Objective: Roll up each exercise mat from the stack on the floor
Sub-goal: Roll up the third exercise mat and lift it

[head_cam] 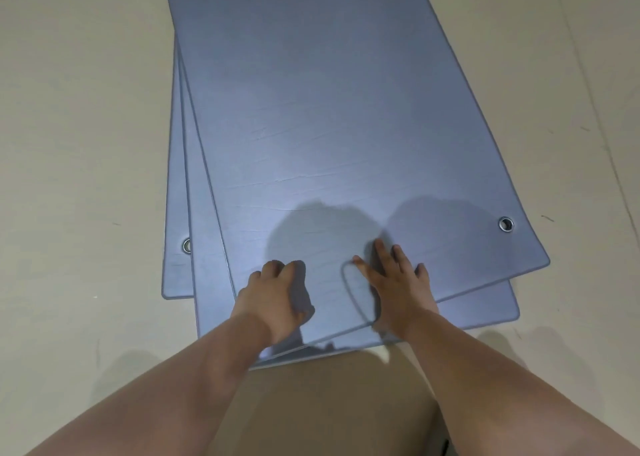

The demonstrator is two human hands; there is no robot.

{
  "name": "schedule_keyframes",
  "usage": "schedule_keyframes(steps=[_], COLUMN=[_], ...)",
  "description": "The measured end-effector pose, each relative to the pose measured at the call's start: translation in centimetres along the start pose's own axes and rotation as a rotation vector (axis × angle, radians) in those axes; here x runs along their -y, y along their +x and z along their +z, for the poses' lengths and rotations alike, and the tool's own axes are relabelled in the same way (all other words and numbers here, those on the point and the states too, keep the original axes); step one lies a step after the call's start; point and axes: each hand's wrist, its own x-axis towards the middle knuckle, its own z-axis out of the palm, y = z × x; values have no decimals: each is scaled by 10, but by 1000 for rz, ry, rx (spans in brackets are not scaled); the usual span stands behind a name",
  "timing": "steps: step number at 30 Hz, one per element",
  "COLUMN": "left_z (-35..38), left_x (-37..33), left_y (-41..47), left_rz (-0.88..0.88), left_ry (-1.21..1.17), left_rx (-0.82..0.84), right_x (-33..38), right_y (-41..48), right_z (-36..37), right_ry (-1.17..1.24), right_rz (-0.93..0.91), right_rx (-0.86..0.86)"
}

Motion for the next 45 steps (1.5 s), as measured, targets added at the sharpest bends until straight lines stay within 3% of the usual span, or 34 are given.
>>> schedule_keyframes(steps=[3,7,12,19,23,27,29,32,35,37,42,45], left_z=[10,15,21,-7,-5,-6,-9,-9,-19,-28,-59,-69], left_x=[1,-4,31,42,51,72,80,80,72,71,82,90], left_y=[-3,-4,-5,-16,-20,-15,-13,-11,-8,-5,-10,-19], left_rz=[82,203,122,91,189,238,236,212,120,83,20,9], left_ry=[85,5,148,-45,102,103,84,86,-2,-73,-202,-143], left_rx=[-51,24,-43,-118,-265,-103,-64,-140,-216,-181,43,186], right_x=[-5,9,67,113,119,86,57,16,6,10,19,32], right_y=[-2,-12,-7,-7,-3,-8,-13,-21,-20,-18,-14,-19], right_z=[-4,-21,-15,-40,-55,-42,-34,-25,-22,-31,-83,-84], right_ry=[-8,13,94,188,280,249,171,103,180,269,133,193], right_rz=[-88,-241,-339,-310,-309,-321,-239,-74,-82,-76,-149,-185], right_rx=[10,23,-72,-228,-205,-172,-145,-144,-224,-284,-27,143])
